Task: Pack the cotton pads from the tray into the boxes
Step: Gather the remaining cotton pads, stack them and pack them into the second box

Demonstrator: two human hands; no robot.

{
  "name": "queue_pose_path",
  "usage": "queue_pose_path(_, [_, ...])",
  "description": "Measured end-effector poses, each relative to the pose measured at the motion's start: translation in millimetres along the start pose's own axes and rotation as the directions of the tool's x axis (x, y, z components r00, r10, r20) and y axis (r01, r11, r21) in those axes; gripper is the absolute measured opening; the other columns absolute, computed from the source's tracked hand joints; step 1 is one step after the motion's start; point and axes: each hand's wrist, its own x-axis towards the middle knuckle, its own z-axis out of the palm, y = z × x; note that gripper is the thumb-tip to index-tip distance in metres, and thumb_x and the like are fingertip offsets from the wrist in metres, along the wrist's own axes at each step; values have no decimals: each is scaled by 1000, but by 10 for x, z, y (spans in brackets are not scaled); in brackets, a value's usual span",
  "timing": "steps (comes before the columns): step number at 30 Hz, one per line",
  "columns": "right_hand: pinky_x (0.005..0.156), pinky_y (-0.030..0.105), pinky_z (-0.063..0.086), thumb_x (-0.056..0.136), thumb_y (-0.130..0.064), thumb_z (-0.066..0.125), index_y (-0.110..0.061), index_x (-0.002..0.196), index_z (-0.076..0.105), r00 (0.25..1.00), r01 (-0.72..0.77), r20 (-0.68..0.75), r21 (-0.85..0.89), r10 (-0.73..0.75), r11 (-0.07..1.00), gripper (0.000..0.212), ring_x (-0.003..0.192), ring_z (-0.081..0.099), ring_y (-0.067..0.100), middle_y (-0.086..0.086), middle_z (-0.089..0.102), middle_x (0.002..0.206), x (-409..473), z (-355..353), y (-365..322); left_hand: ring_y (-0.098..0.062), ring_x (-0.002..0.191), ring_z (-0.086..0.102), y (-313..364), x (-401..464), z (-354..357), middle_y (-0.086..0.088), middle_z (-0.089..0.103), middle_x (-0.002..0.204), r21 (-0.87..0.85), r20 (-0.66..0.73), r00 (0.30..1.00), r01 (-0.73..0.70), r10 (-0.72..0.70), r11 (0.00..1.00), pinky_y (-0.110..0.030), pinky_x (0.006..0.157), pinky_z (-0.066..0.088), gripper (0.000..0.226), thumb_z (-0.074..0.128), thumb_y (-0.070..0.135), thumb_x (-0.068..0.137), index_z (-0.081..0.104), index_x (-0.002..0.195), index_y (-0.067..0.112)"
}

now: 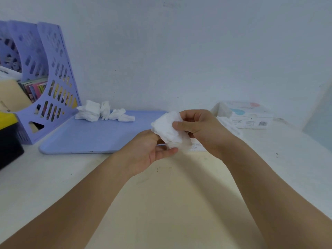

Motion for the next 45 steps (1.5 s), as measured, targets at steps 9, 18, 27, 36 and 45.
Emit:
queue_pose_path(9, [82,36,57,93,-2,68,0,102,73,989,148,31,-179,-144,973,10,84,69,21,18,75,101,0,-51,-7,-19,88,73,64,-11,-31,-10,77,104,107,-4,1000,-14,14,994,-29,78,62,24,49,6,102,72,107,9])
queue_pose_path(18, [59,23,46,88,-10,75,-16,94,71,962,231,-46,-386,-268,893,9,66,56,13,-6,65,87,35,-2,33,-36,124,61,49,53,-63,-20,66,131,-48,-41,999,-2,0,999,-40,90,60,33,47,19,103,67,127,6])
queue_pose_path(27, [55,14,44,77,-9,79,-15,73,74,920,245,-123,-560,-372,791,9,53,57,3,-9,67,61,-39,115,-62,-25,109,70,18,24,16,-17,73,118,-91,-52,998,-44,39,995,-38,89,60,31,40,-4,102,68,115,-2])
queue_pose_path(36, [66,31,49,71,-48,82,-16,87,72,948,250,59,-749,-314,614,37,71,58,12,-1,67,82,-134,220,-123,-21,91,72,-6,34,-21,-18,74,112,-10,-105,994,-22,21,1000,-27,76,61,26,48,0,99,67,117,-6])
queue_pose_path(45, [55,30,43,95,-19,66,-4,70,63,868,321,-163,-534,-468,782,29,60,59,21,8,56,63,1,71,-28,-31,99,72,14,39,-16,-22,71,117,-120,-146,988,22,-39,993,-37,81,62,29,64,5,94,65,120,-7])
